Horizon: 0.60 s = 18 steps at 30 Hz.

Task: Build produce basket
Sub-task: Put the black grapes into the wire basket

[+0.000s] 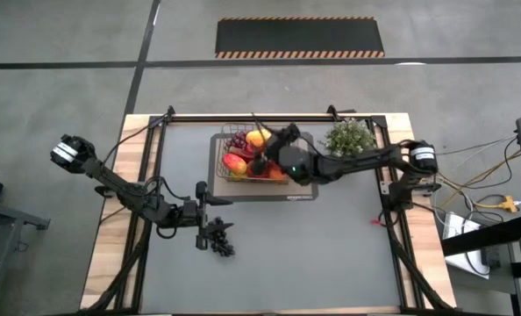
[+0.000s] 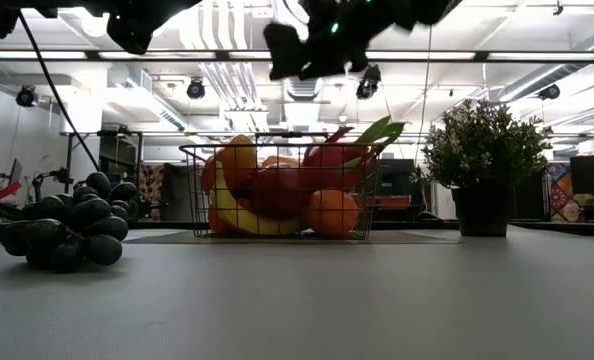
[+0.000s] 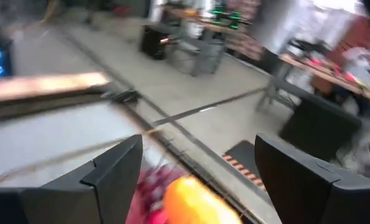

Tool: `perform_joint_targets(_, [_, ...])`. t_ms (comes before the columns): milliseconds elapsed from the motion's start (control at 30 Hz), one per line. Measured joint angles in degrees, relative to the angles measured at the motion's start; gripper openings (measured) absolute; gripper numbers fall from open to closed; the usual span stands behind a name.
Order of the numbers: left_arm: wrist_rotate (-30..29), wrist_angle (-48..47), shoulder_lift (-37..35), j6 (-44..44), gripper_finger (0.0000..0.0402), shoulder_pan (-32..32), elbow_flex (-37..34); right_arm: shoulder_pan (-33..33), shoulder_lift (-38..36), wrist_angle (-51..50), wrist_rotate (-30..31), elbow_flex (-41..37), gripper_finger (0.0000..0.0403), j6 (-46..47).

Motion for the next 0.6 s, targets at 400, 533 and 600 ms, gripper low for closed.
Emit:
perform_joint_targets(400, [1.6, -0.9, 0.0, -8.8, 0.0270, -0.1, 0.3, 19.9, -7.3, -29.4, -21.7, -3.2, 0.0254, -0.9])
perform_joint_targets(533, [1.4, -3.6, 2.0, -20.2, 0.0270, -0.3, 1.1, 25.5, -7.7, -30.5, -23.4, -6.3, 0.0244, -1.3])
perform_joint_targets(600, [0.6, -4.1, 5.2, -25.5, 0.0270, -0.8, 2.0, 27.5, -7.8, -30.4, -23.4, -7.5, 0.0239, -1.4])
